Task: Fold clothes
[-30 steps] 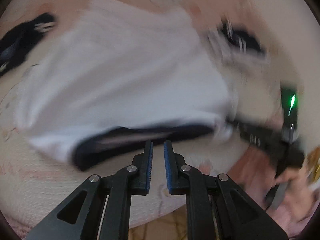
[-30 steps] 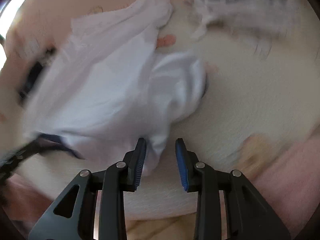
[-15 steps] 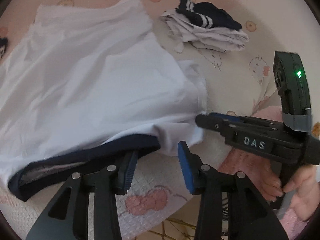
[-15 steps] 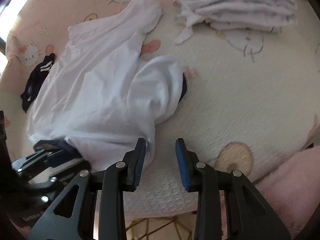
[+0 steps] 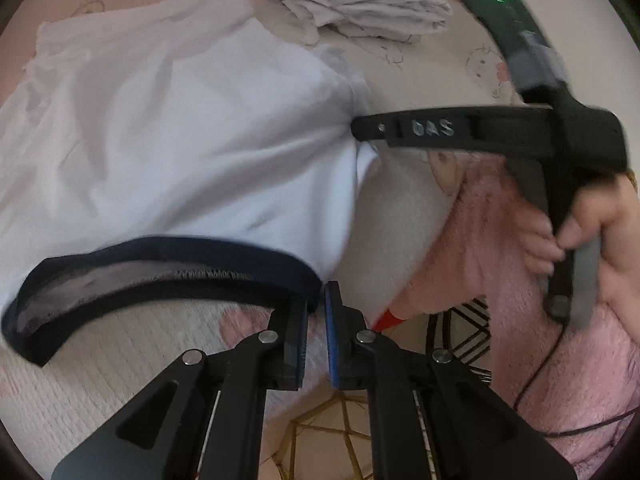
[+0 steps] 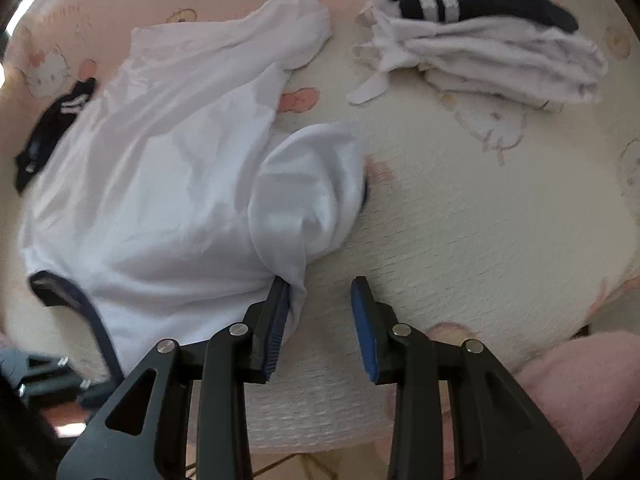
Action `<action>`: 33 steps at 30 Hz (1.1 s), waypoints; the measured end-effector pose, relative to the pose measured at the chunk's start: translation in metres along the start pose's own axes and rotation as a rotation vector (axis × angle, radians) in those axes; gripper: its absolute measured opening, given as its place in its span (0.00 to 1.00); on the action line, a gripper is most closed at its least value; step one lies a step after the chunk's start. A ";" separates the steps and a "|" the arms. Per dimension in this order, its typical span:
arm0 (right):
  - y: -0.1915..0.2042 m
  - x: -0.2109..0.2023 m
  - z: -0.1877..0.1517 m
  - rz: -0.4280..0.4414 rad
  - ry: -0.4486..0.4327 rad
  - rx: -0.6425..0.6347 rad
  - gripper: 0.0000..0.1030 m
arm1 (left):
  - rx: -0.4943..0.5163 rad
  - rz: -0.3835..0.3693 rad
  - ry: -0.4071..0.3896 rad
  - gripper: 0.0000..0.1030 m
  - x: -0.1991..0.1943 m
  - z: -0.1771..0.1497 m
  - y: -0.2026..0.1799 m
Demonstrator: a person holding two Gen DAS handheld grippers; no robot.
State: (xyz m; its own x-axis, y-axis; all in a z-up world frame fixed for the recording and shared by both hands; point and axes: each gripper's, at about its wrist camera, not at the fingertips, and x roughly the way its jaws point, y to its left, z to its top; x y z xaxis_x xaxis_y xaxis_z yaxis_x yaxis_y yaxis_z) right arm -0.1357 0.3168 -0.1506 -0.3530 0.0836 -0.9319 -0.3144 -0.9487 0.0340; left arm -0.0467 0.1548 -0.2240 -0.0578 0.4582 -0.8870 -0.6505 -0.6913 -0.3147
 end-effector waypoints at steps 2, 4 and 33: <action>-0.005 -0.001 0.000 0.010 0.004 0.034 0.32 | -0.012 -0.015 0.022 0.09 -0.001 -0.007 0.001; -0.010 -0.009 -0.003 0.028 -0.003 0.075 0.32 | -0.036 -0.028 0.036 0.09 -0.003 -0.012 0.004; 0.093 -0.008 -0.034 0.181 -0.098 -0.210 0.39 | -0.670 0.217 -0.134 0.19 -0.074 -0.038 0.165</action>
State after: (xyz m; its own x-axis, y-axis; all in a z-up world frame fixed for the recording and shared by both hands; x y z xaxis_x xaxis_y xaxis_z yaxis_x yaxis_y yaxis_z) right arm -0.1325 0.2172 -0.1523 -0.4729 -0.0732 -0.8781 -0.0531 -0.9924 0.1113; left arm -0.1209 -0.0139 -0.2228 -0.2537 0.3064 -0.9175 -0.0114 -0.9494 -0.3138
